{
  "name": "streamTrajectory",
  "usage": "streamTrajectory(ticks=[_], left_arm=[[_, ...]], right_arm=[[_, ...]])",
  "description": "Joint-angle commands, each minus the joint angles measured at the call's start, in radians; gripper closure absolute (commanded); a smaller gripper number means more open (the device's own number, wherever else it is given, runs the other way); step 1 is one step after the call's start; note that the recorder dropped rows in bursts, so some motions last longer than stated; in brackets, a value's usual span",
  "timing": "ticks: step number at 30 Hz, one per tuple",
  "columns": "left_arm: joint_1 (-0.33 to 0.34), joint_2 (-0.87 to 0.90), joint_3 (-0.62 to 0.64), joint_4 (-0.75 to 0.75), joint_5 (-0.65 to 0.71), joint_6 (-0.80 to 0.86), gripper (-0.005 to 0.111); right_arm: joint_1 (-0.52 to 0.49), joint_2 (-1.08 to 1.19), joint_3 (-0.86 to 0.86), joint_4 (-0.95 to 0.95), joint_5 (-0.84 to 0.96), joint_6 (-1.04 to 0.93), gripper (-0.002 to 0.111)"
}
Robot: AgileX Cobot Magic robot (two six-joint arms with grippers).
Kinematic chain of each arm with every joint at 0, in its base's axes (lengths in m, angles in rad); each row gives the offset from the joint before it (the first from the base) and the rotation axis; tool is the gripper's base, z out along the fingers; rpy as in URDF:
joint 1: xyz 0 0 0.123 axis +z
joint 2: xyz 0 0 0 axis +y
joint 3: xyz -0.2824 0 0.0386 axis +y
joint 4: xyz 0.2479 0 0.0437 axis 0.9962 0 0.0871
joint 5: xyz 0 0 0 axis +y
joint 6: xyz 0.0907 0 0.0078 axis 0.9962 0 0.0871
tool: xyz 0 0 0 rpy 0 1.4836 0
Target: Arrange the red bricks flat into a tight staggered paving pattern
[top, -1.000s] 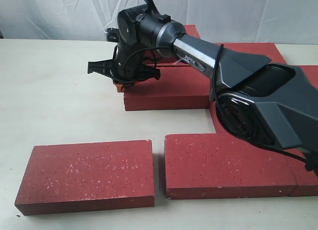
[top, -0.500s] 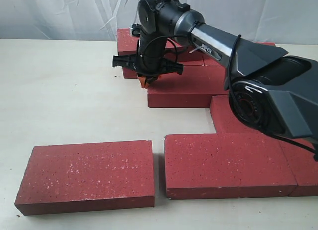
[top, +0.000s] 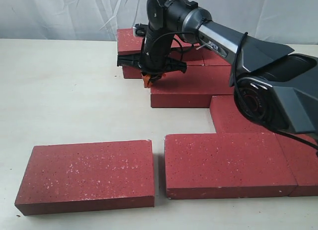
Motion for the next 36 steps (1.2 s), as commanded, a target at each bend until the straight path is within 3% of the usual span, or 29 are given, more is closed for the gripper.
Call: streamTrajectory(ticks=[1, 14, 24, 36], left_arm=[[-0.001, -0.004, 0.001, 0.0, -0.014, -0.005, 0.107], [-0.001, -0.004, 0.001, 0.0, -0.014, -0.005, 0.107], [-0.001, -0.004, 0.001, 0.0, -0.014, -0.005, 0.107], [-0.001, -0.004, 0.001, 0.0, -0.014, -0.005, 0.107]], right_arm=[[-0.028, -0.011, 0.001, 0.112, -0.092, -0.101, 0.109], [-0.028, 0.021, 0.001, 0.122, -0.129, -0.119, 0.109], [-0.028, 0.032, 0.001, -0.298, -0.007, 0.076, 0.109], [-0.041, 0.032, 0.001, -0.299, -0.007, 0.065, 0.109]])
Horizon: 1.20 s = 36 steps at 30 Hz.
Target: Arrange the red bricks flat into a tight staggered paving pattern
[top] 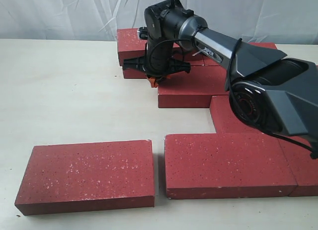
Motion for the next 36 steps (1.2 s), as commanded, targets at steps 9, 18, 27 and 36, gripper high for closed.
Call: streamTrajectory(ticks=[9, 18, 27, 36], left_arm=[[-0.001, -0.004, 0.001, 0.0, -0.014, -0.005, 0.107], [-0.001, -0.004, 0.001, 0.0, -0.014, -0.005, 0.107], [-0.001, -0.004, 0.001, 0.0, -0.014, -0.005, 0.107], [-0.001, -0.004, 0.001, 0.0, -0.014, -0.005, 0.107]], right_arm=[[-0.043, -0.021, 0.001, 0.014, 0.029, -0.098, 0.109], [-0.043, 0.008, 0.006, -0.093, 0.029, -0.093, 0.109], [-0.042, -0.009, 0.01, 0.083, 0.029, -0.192, 0.109], [-0.042, -0.009, 0.01, 0.324, 0.029, -0.387, 0.109]])
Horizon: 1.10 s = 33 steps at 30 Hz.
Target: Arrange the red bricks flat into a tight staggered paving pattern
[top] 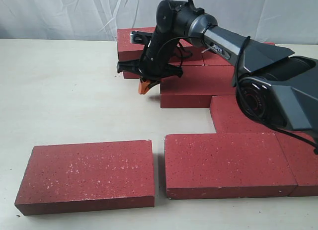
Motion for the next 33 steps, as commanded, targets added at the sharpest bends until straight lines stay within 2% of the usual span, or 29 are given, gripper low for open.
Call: streamTrajectory(ticks=[1, 4, 10, 17, 21, 26, 29, 33], left_arm=[[-0.001, -0.004, 0.001, 0.0, -0.014, -0.005, 0.107], [-0.001, -0.004, 0.001, 0.0, -0.014, -0.005, 0.107], [-0.001, -0.004, 0.001, 0.0, -0.014, -0.005, 0.107], [-0.001, -0.004, 0.001, 0.0, -0.014, -0.005, 0.107], [-0.001, -0.004, 0.001, 0.0, -0.014, -0.005, 0.107], [-0.001, -0.004, 0.001, 0.0, -0.014, -0.005, 0.107], [-0.001, -0.004, 0.001, 0.0, -0.014, -0.005, 0.107], [-0.001, -0.004, 0.001, 0.0, -0.014, -0.005, 0.107]], right_arm=[[-0.002, -0.011, 0.002, -0.107, 0.01, 0.025, 0.109], [-0.004, -0.018, 0.011, -0.292, 0.01, 0.175, 0.109], [-0.004, -0.028, 0.012, -0.313, 0.01, 0.203, 0.109], [-0.002, -0.078, 0.01, -0.091, 0.01, 0.044, 0.109], [-0.002, -0.129, 0.015, -0.038, 0.01, 0.008, 0.109], [-0.002, -0.254, 0.157, -0.016, 0.01, -0.021, 0.109], [-0.008, -0.369, 0.314, -0.099, 0.01, -0.023, 0.109], [-0.03, -0.516, 0.515, -0.105, 0.01, -0.045, 0.109]])
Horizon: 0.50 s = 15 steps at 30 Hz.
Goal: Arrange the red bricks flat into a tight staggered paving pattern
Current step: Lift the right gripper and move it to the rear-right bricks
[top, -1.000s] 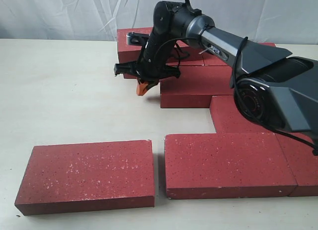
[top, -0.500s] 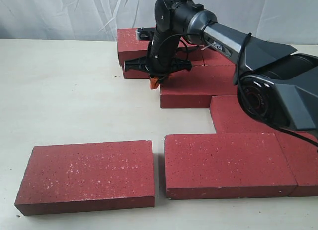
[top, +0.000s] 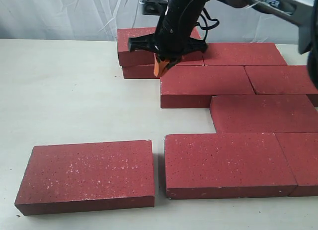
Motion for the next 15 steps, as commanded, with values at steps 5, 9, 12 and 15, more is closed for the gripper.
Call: streamTrajectory(ticks=[5, 9, 12, 15], left_arm=[[-0.001, -0.004, 0.001, 0.0, -0.014, -0.005, 0.107], [-0.001, -0.004, 0.001, 0.0, -0.014, -0.005, 0.107], [-0.001, -0.004, 0.001, 0.0, -0.014, -0.005, 0.107], [-0.001, -0.004, 0.001, 0.0, -0.014, -0.005, 0.107]], right_arm=[[-0.064, -0.281, 0.358, -0.034, -0.012, -0.044, 0.109], [-0.143, -0.421, 0.529, -0.028, -0.066, -0.067, 0.109], [-0.212, -0.502, 0.617, -0.024, -0.093, -0.086, 0.109], [-0.276, -0.577, 0.702, -0.011, -0.115, -0.115, 0.109]])
